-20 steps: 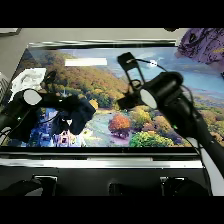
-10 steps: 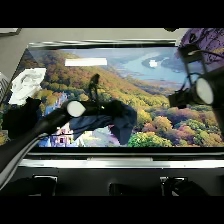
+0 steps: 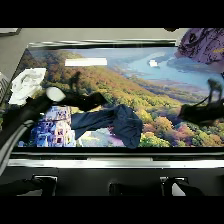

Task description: Fold the clothes and pants, and hang the long-sleeved shirts on hangers.

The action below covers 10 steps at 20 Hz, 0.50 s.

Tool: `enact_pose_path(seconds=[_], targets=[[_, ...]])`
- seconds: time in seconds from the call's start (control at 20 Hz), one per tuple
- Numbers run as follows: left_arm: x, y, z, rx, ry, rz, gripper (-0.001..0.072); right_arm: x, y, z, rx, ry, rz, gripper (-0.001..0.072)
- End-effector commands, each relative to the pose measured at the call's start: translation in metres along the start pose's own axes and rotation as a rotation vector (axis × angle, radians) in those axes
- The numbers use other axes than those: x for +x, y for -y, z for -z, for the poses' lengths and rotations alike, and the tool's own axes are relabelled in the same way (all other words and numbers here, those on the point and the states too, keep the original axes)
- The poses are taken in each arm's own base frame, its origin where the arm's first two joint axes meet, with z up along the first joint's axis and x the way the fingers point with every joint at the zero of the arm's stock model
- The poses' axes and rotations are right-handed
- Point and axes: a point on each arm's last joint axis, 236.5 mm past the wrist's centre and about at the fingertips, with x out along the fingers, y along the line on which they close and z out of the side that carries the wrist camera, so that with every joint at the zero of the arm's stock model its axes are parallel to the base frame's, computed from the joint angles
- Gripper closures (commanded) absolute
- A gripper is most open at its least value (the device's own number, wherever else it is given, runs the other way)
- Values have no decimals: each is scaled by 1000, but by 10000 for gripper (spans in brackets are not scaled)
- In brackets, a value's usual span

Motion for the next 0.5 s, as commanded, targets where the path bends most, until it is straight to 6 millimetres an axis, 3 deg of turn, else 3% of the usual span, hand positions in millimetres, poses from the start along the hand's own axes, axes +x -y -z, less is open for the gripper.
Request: enact_pose_path(seconds=[0.0, 0.1, 0.2, 0.3, 0.45], targets=[[-59, -54, -17, -28, -20, -64, 28, 61, -50, 63, 114, -171, -378, 281], [-81, -79, -31, -91, 11, -84, 28, 95, -68, 103, 104, -238, -430, 281], [-96, -100, -38, -143, 27, -99, 29, 120, -73, 126, 90, -253, -406, 280], [-106, -113, -43, -175, 43, -107, 28, 135, -80, 130, 68, -214, -390, 278], [-111, -120, -47, -192, 58, -112, 29, 147, -97, 118, 39, -129, -387, 278]])
